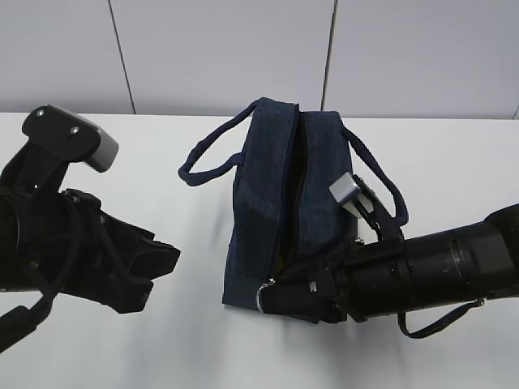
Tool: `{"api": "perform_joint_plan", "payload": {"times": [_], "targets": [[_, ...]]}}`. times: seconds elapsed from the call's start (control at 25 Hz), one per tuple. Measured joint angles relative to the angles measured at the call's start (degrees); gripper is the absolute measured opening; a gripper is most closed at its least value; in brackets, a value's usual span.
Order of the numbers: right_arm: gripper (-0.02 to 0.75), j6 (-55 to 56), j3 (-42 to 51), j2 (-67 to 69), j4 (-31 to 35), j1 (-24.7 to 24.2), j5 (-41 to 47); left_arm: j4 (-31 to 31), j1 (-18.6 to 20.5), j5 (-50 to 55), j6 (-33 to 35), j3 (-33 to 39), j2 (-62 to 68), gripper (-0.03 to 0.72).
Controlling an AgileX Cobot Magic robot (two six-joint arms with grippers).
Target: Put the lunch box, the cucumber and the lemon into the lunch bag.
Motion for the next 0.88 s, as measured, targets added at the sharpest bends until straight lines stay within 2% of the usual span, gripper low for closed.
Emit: {"api": "perform_joint_plan", "payload": {"times": [0.48, 0.88], "targets": [[0.0, 2.39, 0.0, 0.0, -0.11, 0.0, 8.63, -0.03, 0.0, 0.0, 0.0, 0.0, 0.0, 0.27], [0.0, 3.33, 0.0, 0.0, -0.11, 0.0, 10.13, -0.03, 0.0, 0.12, 0.0, 0.0, 0.0, 0.27]]}}
